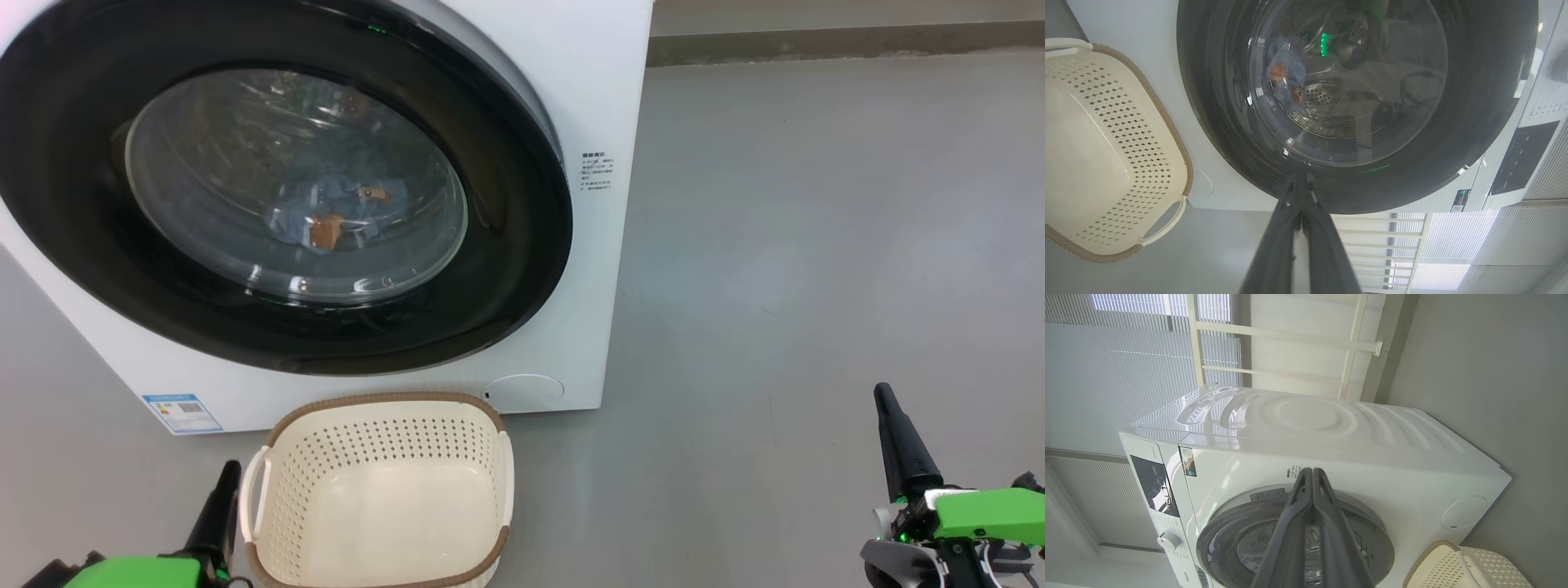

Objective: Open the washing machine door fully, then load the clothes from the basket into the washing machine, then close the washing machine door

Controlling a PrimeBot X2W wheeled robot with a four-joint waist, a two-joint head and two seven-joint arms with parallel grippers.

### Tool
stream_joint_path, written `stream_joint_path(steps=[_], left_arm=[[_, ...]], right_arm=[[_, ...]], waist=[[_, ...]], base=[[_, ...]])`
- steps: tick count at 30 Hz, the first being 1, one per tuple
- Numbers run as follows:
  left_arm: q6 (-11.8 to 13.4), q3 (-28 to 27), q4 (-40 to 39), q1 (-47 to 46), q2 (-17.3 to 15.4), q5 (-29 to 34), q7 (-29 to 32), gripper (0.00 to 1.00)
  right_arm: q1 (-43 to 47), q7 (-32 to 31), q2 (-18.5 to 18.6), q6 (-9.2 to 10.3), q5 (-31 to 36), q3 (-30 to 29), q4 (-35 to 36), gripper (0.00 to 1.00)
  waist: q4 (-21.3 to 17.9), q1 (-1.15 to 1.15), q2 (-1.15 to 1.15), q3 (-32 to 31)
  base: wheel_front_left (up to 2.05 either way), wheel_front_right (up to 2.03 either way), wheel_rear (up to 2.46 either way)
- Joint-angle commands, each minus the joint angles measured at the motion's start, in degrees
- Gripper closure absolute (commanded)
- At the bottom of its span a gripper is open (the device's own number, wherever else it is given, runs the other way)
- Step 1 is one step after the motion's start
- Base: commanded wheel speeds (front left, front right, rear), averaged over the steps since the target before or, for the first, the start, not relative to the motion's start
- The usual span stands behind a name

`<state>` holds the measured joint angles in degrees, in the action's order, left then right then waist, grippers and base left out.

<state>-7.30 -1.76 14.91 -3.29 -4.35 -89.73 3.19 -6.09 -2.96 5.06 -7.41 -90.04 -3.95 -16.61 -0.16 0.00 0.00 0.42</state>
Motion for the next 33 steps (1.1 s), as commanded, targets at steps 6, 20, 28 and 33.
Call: stream_joint_path(steps=[6,20,28,33], left_arm=[[0.0,-2.4,-0.9,-3.1,-0.3,-4.4,1.4,1.0],[0.0,-2.5,-0.8,-3.1,-0.2,-4.3,1.5,1.0],[0.0,-2.6,-0.8,-3.1,-0.2,-4.3,1.6,1.0],[0.0,-2.7,-0.8,-3.1,-0.1,-4.2,1.6,1.0]], right_arm=[[-0.4,-1.3,-0.1,-0.08,-4.4,0.2,2.3,1.0],[-0.4,-1.4,-0.2,-0.08,-4.4,0.1,2.3,1.0],[-0.4,-1.5,-0.3,-0.08,-4.3,0.0,2.3,1.0],[-0.4,-1.5,-0.3,-0.08,-4.3,-0.1,2.3,1.0]], waist=[[0.2,0.0,0.0,-0.4],[0.2,0.0,0.0,-0.4],[0.2,0.0,0.0,-0.4],[0.2,0.0,0.0,-0.4]], base=[[0.0,0.0,0.0],[0.0,0.0,0.0],[0.0,0.0,0.0],[0.0,0.0,0.0]])
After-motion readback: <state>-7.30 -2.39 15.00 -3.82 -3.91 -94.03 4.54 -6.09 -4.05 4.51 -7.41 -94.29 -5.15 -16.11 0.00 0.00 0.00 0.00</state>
